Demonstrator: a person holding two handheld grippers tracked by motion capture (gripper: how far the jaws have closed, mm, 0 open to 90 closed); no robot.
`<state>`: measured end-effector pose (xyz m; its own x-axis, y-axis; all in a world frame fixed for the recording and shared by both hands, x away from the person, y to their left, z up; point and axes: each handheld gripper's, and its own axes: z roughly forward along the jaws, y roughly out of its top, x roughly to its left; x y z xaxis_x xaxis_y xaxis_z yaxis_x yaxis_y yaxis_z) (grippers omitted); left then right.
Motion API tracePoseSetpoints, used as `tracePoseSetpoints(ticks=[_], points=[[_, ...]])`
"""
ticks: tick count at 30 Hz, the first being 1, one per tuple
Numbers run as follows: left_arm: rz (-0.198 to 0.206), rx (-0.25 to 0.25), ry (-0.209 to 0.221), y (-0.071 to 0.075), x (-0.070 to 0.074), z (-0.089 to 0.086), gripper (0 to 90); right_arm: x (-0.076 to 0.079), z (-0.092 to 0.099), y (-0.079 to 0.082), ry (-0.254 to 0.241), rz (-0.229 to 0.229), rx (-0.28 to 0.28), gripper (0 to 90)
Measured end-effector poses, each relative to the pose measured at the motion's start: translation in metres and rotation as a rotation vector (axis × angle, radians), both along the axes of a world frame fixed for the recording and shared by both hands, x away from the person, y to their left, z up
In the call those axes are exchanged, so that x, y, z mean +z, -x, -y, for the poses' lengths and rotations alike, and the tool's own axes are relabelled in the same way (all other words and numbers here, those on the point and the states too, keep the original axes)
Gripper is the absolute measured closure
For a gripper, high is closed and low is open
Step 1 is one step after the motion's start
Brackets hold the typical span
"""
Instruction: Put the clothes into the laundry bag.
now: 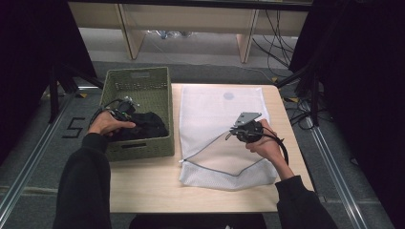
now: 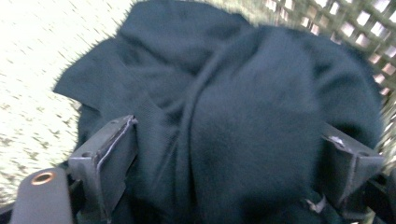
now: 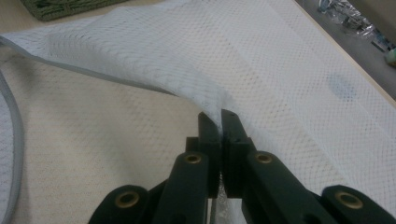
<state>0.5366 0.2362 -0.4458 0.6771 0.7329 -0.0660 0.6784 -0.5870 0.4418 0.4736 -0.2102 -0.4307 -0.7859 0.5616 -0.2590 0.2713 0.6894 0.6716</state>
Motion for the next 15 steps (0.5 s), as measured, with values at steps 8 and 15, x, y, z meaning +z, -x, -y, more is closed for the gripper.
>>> tracePoseSetpoints(ticks=[8, 15], points=[[-0.031, 0.015, 0.004, -0.004, -0.024, 0.002, 9.6, -0.001, 0.001, -0.001, 0.013, -0.001, 0.022, 89.4], [-0.018, -0.021, -0.097, -0.007, -0.030, 0.006, 28.3, 0.000, 0.001, 0.001, 0.005, -0.003, 0.013, 89.2]])
